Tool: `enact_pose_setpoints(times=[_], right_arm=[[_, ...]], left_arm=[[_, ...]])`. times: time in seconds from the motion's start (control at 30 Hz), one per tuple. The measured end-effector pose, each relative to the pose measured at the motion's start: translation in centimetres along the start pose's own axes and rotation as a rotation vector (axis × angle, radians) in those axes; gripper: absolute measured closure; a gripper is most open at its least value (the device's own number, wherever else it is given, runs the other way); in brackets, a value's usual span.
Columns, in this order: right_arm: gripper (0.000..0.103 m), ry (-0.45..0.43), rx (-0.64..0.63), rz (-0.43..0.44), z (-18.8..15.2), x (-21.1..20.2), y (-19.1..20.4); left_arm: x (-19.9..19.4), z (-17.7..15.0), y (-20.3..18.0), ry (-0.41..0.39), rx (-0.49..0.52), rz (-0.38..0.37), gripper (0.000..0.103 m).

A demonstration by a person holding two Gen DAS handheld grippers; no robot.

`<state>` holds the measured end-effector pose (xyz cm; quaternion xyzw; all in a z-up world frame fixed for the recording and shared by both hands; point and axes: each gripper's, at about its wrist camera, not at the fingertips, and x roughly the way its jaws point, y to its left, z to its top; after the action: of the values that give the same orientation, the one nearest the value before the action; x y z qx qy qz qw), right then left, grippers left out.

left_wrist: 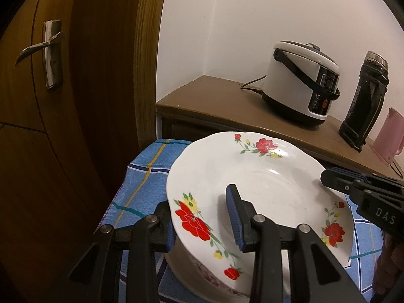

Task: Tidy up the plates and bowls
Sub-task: 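Lower the red-floral plate onto the pink-floral plate stack with the left tool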

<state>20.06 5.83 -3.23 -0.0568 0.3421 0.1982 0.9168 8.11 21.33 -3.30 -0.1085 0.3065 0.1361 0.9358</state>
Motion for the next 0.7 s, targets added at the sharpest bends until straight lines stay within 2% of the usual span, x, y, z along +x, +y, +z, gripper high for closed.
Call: enact_pose_setpoints(times=[0.7], right_arm=[[0.089, 0.031, -0.006, 0.000, 0.1, 1.3, 0.2]], left_arm=[[1.2, -0.5, 0.5, 0.036, -0.015, -0.002, 0.065]])
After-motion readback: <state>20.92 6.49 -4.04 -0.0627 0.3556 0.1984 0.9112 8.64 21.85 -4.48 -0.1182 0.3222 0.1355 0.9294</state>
